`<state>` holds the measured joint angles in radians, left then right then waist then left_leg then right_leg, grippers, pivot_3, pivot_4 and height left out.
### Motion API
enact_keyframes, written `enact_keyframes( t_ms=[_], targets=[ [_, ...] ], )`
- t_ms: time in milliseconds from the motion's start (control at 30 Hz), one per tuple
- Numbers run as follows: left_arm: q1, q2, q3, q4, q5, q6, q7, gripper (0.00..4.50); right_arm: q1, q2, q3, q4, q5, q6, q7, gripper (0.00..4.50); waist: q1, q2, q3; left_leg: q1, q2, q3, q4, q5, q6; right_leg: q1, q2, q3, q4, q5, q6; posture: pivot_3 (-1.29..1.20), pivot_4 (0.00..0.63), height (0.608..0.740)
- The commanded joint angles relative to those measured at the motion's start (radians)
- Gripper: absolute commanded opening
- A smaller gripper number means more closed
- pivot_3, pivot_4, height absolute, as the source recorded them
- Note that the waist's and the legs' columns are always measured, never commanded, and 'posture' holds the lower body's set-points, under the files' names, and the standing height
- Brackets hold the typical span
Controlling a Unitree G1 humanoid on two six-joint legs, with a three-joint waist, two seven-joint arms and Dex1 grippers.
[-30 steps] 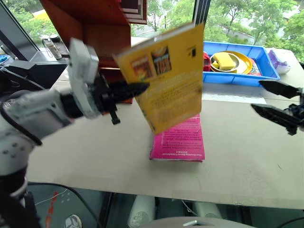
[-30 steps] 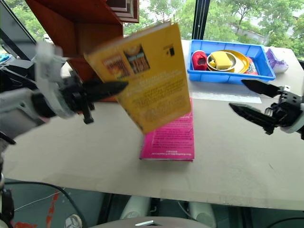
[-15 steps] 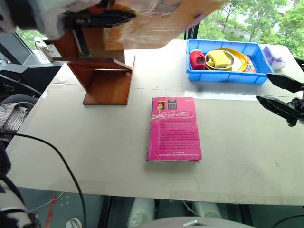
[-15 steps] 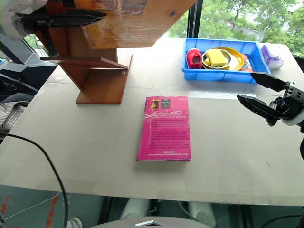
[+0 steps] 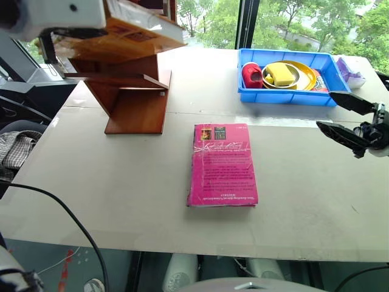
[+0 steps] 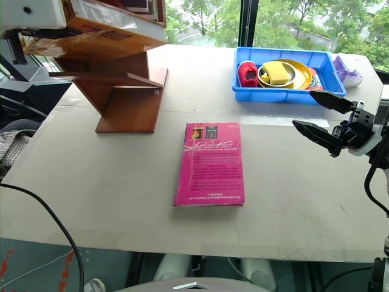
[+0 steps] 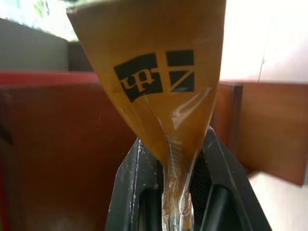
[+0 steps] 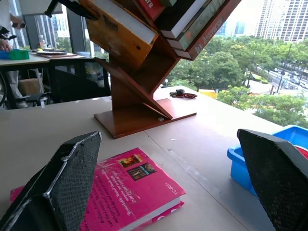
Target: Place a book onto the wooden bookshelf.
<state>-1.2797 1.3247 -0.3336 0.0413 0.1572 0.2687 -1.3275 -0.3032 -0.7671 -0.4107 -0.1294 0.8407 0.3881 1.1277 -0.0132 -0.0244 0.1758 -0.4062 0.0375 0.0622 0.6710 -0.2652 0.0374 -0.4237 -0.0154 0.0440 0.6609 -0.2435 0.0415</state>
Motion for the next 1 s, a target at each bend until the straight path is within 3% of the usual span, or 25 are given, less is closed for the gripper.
enact_keyframes(
  t_ms=[33, 333, 367, 467, 600, 667, 800, 1000],
  targets=[
    [0.023, 0.004, -0.043, 0.032, 0.196, -0.002, -0.003, 0.19, -0.018, -0.003, -0.007, -0.022, -0.004, -0.023, 0.008, 4.5, -0.004, 0.0, 0.0, 0.0, 0.0, 0.0, 0.0, 0.0, 0.0, 0.0, 0.0, 0.0, 0.001, 0.0, 0.0, 0.0, 0.15, 0.74],
    [0.042, -0.111, -0.051, 0.091, 0.298, 0.056, -0.064, 0.19, -0.014, -0.003, -0.004, -0.099, -0.028, -0.043, -0.022, 4.5, -0.022, 0.002, -0.001, 0.013, 0.001, 0.001, 0.001, 0.0, 0.0, 0.002, 0.005, 0.008, 0.015, -0.002, 0.003, 0.0, 0.15, 0.74],
    [0.047, -0.119, -0.049, 0.094, 0.302, 0.055, -0.067, 1.18, -0.019, -0.002, 0.0, -0.1, -0.029, -0.043, -0.026, 4.5, -0.024, 0.002, -0.001, 0.014, 0.001, 0.002, 0.001, 0.0, 0.0, 0.002, 0.005, 0.009, 0.017, -0.003, 0.002, 0.0, 0.15, 0.74],
    [0.023, -0.189, -0.01, 0.095, 0.29, 0.102, -0.026, 2.48, -0.025, 0.0, 0.01, -0.106, -0.029, -0.038, -0.033, 4.5, -0.028, 0.001, -0.001, 0.015, 0.001, 0.003, 0.002, 0.0, 0.0, 0.002, 0.005, 0.011, 0.018, -0.002, 0.002, 0.0, 0.15, 0.74],
    [-0.001, -0.255, 0.162, 0.099, 0.158, 0.193, 0.039, 4.26, -0.032, -0.01, 0.009, -0.118, -0.021, -0.024, -0.041, 4.5, -0.023, 0.0, 0.0, 0.004, 0.003, 0.0, 0.009, 0.0, 0.0, -0.002, 0.003, 0.007, 0.017, 0.0, -0.001, 0.0, 0.15, 0.74],
    [0.013, -0.237, 0.278, 0.039, 0.039, 0.269, -0.011, 4.26, -0.027, -0.019, 0.003, -0.117, -0.024, -0.022, -0.039, 4.5, -0.027, 0.0, 0.0, -0.005, 0.003, 0.001, 0.012, 0.0, 0.0, -0.011, 0.001, 0.008, 0.018, 0.0, 0.0, 0.0, 0.15, 0.74],
    [0.115, -0.227, 0.484, -0.202, -0.208, 0.668, -0.098, 4.26, -0.025, -0.027, 0.006, -0.127, -0.028, -0.009, -0.051, 4.5, -0.025, 0.001, -0.001, -0.02, 0.002, 0.0, 0.015, 0.003, -0.005, -0.024, -0.001, 0.006, 0.018, 0.0, 0.001, 0.0, 0.15, 0.74],
    [0.376, -0.485, 0.776, -0.635, -0.533, 1.143, 0.002, 4.26, -0.009, -0.04, 0.0, -0.152, -0.019, 0.022, -0.068, 4.5, -0.001, 0.001, -0.001, -0.024, 0.002, -0.003, 0.018, 0.003, -0.005, -0.023, -0.004, -0.001, 0.019, -0.002, 0.003, 0.0, 0.15, 0.74]
  ],
)
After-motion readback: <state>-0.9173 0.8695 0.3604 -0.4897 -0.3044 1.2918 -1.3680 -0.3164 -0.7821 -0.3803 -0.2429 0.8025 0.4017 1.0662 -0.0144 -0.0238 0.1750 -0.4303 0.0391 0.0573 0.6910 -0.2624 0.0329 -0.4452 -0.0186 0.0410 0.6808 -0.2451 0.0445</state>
